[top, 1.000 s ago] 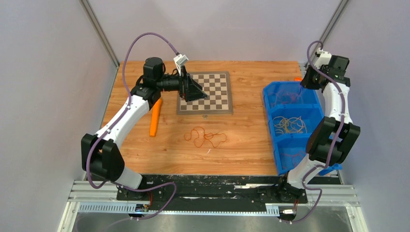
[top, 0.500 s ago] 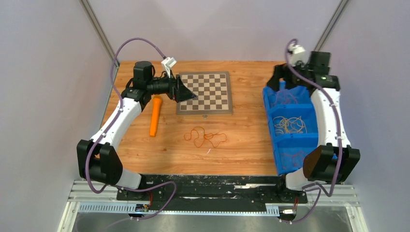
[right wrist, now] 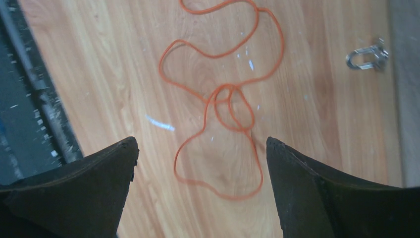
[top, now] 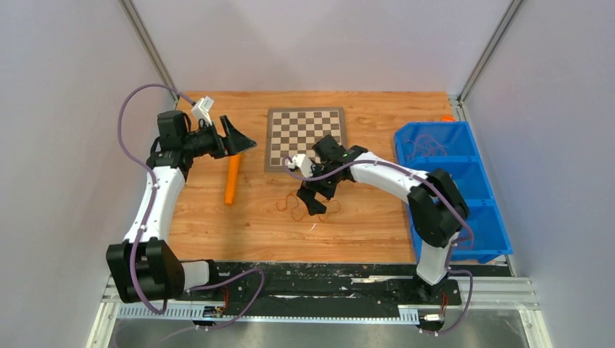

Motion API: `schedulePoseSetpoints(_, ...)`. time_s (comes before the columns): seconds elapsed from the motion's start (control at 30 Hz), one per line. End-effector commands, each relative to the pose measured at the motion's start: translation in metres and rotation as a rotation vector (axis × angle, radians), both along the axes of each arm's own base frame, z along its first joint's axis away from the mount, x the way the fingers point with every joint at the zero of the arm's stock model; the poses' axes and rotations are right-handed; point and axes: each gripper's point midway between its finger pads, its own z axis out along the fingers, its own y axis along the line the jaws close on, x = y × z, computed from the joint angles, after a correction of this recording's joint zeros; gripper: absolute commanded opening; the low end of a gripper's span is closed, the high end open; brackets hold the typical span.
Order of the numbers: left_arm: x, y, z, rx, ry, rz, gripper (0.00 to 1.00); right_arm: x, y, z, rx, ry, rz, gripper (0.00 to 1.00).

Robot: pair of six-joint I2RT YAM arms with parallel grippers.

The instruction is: Untangle the cables

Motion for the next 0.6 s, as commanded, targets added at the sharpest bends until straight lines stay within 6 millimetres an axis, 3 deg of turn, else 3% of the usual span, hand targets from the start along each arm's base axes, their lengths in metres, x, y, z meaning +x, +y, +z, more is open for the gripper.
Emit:
schedulePoseSetpoints(0.0,-0.003,0.017,0.031,0.077,-0.136,0.088,1.00,0.030,0.032,-0.027,-0.022,-0.113,-0.007,0.99)
schedulePoseSetpoints(0.23,-0.003,0.029,0.038,0.099,-0.161,0.120,1.00,0.036,0.050,-0.058,-0.058,-0.058,-0.056,0.83)
schedulePoseSetpoints(0.3,-0.004,0.029,0.036,0.090,-0.160,0.121,1.00,0.034,0.053,-0.064,-0.068,-0.051,-0.053,0.70)
schedulePoseSetpoints(0.37,-0.005,0.028,0.036,0.086,-0.160,0.119,1.00,0.032,0.052,-0.069,-0.081,-0.049,-0.051,0.48)
schedulePoseSetpoints(0.43,-0.005,0.028,0.036,0.088,-0.165,0.117,1.00,0.029,0.049,-0.067,-0.084,-0.054,-0.043,0.40)
schedulePoseSetpoints(0.5,-0.004,0.028,0.036,0.088,-0.167,0.112,1.00,0.025,0.042,-0.061,-0.089,-0.070,-0.021,0.42)
schedulePoseSetpoints(0.57,-0.003,0.027,0.037,0.080,-0.168,0.105,1.00,0.019,0.036,-0.052,-0.086,-0.078,-0.004,0.52)
